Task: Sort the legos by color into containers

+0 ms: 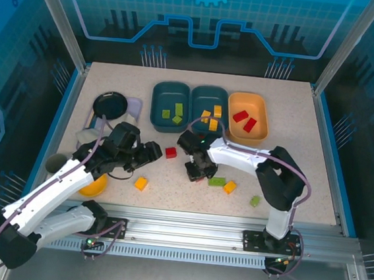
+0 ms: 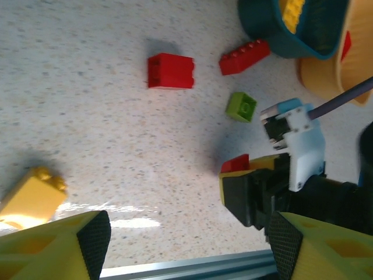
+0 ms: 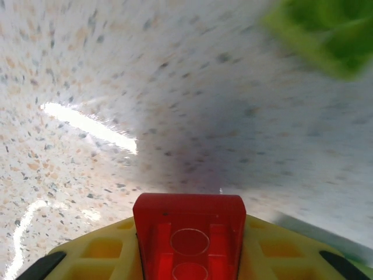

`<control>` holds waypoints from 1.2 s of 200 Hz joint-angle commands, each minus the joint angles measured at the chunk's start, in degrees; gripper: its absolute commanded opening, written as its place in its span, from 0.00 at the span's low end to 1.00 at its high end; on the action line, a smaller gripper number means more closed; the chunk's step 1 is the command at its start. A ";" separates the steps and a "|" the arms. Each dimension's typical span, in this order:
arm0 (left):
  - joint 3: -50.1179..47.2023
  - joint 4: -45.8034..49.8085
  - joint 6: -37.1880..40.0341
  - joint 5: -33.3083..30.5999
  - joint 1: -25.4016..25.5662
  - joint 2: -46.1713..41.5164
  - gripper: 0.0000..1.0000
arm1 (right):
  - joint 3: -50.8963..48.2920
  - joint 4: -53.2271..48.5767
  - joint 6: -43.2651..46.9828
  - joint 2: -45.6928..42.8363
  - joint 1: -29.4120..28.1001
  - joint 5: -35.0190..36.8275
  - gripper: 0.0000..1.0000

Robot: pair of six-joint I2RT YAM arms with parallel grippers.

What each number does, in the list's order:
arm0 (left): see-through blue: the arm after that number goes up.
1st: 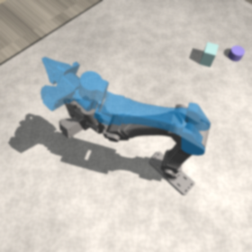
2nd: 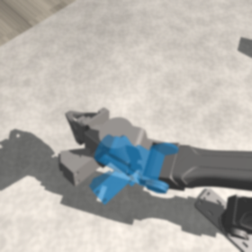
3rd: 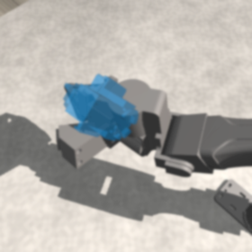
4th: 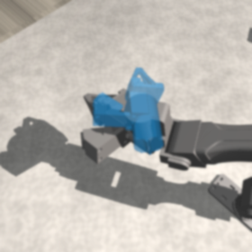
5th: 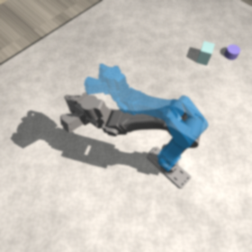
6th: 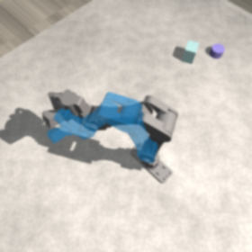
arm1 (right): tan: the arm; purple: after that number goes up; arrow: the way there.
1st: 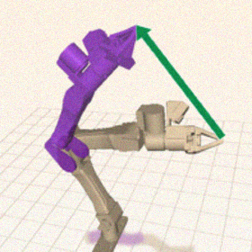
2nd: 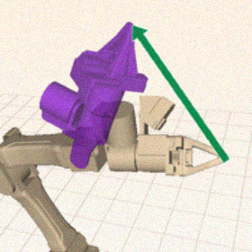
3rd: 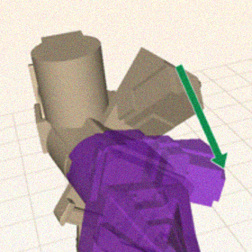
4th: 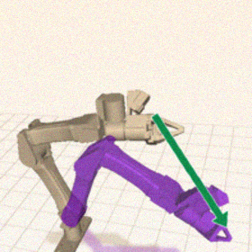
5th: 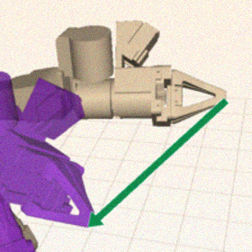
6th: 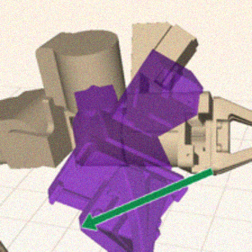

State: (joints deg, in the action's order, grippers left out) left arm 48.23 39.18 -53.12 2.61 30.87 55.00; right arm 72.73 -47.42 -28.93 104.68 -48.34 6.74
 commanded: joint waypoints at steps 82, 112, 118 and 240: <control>14.44 -14.29 5.74 7.17 4.64 20.06 0.75 | 19.93 -11.27 2.07 4.83 33.85 14.67 0.30; 16.19 -14.32 6.48 7.32 4.72 22.40 0.75 | 28.47 -14.94 -0.18 13.86 36.26 16.63 0.30; 16.49 -14.38 6.66 7.53 4.80 22.79 0.75 | 29.49 -15.44 -0.57 15.11 36.62 16.52 0.30; 24.44 -7.79 16.48 10.25 10.30 35.31 0.75 | 33.11 -15.29 -3.18 14.92 36.91 11.24 0.61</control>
State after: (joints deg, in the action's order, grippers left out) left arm 69.73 27.33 -41.58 11.60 39.11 88.16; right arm 105.12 -62.50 -31.53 125.12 -11.42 20.12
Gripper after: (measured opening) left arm 0.747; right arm 0.604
